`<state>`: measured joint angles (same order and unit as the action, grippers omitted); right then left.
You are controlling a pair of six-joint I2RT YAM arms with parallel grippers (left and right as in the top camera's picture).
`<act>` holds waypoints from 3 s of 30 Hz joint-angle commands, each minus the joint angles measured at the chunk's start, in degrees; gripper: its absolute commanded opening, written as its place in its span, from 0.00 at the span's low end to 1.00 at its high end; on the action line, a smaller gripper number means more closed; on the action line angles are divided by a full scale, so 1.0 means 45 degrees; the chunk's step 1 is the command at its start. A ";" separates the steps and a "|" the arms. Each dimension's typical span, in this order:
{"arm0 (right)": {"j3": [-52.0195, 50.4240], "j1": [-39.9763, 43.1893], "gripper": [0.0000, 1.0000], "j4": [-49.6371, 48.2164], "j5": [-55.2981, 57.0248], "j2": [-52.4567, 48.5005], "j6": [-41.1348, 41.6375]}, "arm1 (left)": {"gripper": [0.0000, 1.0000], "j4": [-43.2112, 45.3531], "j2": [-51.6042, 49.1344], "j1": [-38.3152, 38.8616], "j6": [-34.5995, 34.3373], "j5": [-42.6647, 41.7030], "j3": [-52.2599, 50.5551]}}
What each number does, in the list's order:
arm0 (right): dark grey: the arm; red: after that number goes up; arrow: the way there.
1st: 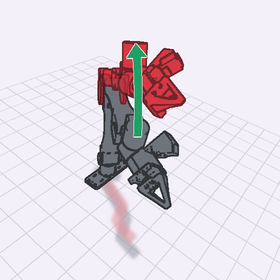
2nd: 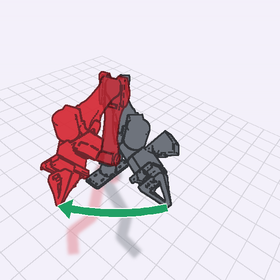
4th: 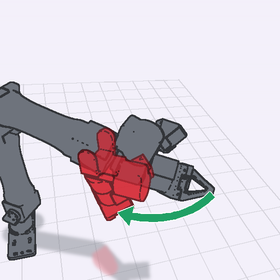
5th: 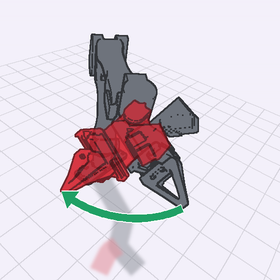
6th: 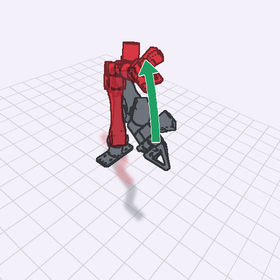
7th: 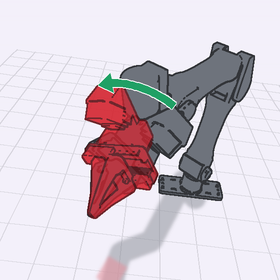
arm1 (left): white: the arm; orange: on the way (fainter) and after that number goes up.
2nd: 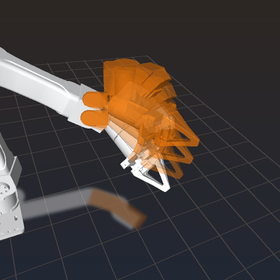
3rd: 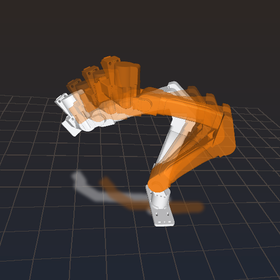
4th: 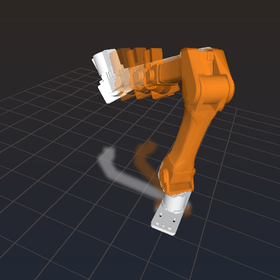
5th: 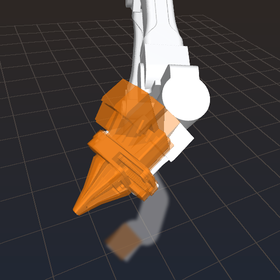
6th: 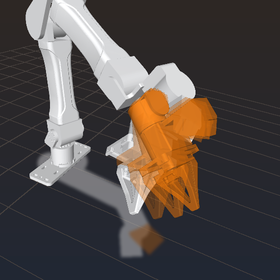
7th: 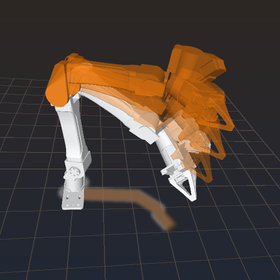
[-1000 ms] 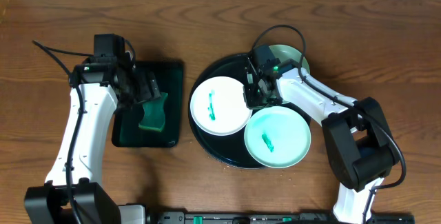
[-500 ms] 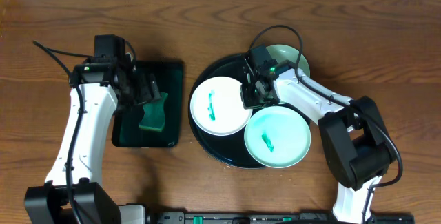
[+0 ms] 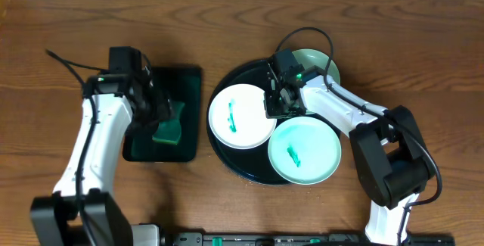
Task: Clean dirty plates on tray and stack at the side
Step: 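Lift sponge with left gripper and bring it over white plate, then scrub white plate with sponge while right gripper holds plate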
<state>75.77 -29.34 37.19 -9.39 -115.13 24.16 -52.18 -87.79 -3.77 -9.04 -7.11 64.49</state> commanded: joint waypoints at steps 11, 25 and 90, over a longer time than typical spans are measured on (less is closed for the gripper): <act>0.0185 -0.0170 0.01 -0.0233 0.0228 -0.0277 -0.0151 | 0.67 0.2968 -0.3011 0.0461 0.2016 -0.0408 -0.0855; 0.0126 -0.0170 0.01 -0.0277 0.0228 -0.0277 -0.0243 | 0.07 0.3021 -0.3881 0.0855 0.1763 0.0845 -0.0889; 0.0126 -0.0170 0.01 -0.0495 0.0219 -0.0282 -0.0092 | 0.07 0.3075 -0.4376 0.6659 -0.6071 0.0787 0.1719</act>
<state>75.77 -29.43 35.27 -8.03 -115.13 23.49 -39.35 -104.47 24.84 -32.42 -5.02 71.11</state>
